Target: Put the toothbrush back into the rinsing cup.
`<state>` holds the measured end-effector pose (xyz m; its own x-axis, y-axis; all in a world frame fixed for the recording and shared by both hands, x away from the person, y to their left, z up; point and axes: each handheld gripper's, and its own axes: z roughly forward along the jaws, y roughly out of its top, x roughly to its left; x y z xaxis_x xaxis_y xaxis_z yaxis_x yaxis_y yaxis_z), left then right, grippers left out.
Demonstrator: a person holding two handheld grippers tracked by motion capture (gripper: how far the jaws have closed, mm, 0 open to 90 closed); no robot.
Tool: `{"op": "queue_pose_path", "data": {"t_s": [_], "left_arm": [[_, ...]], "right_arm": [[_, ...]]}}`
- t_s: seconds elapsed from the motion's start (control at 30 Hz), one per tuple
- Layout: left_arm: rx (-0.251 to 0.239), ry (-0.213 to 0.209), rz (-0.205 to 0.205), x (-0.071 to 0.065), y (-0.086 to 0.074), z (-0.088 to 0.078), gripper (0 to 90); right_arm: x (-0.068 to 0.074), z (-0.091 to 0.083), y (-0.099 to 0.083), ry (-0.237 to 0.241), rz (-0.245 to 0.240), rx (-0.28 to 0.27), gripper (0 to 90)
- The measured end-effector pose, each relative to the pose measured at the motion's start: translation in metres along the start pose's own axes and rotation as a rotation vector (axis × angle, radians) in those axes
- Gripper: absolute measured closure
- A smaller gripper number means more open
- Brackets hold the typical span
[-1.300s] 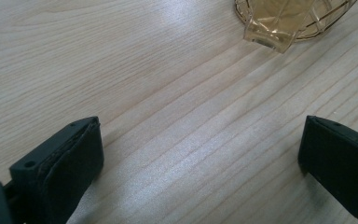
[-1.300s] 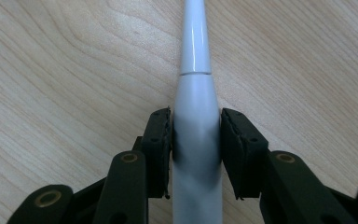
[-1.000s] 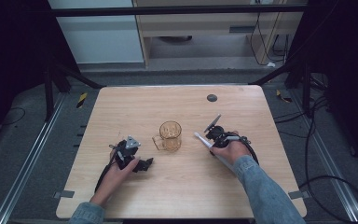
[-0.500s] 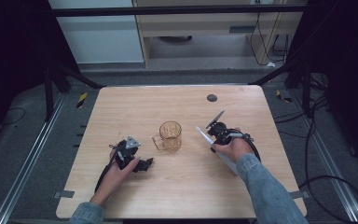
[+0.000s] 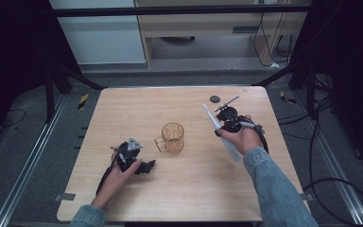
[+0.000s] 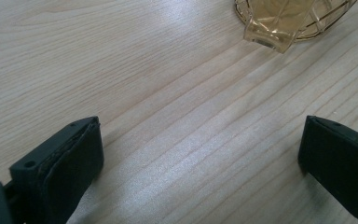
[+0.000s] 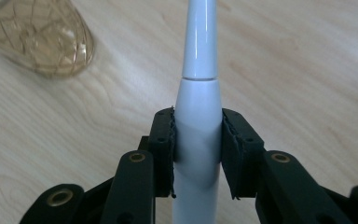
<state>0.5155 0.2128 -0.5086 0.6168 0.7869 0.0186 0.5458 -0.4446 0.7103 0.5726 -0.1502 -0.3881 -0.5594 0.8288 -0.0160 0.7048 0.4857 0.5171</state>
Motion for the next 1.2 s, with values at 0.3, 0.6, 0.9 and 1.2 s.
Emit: {"op": "queue_pose_path", "data": {"t_s": [0.3,0.6,0.9,1.2], "left_arm": [[0.0,0.0,0.0,0.0,0.0,0.0,0.0],[0.0,0.0,0.001,0.0,0.0,0.0,0.0],[0.0,0.001,0.0,0.0,0.0,0.0,0.0],[0.0,0.001,0.001,0.0,0.0,0.0,0.0]], "right_arm": [[0.001,-0.009,0.01,-0.017,0.029,-0.144,67.1],[0.01,-0.014,0.015,-0.034,0.045,-0.244,67.1],[0.028,-0.015,0.025,-0.013,0.045,-0.319,67.1],[0.036,-0.011,0.031,0.001,0.032,-0.345,67.0]]}}
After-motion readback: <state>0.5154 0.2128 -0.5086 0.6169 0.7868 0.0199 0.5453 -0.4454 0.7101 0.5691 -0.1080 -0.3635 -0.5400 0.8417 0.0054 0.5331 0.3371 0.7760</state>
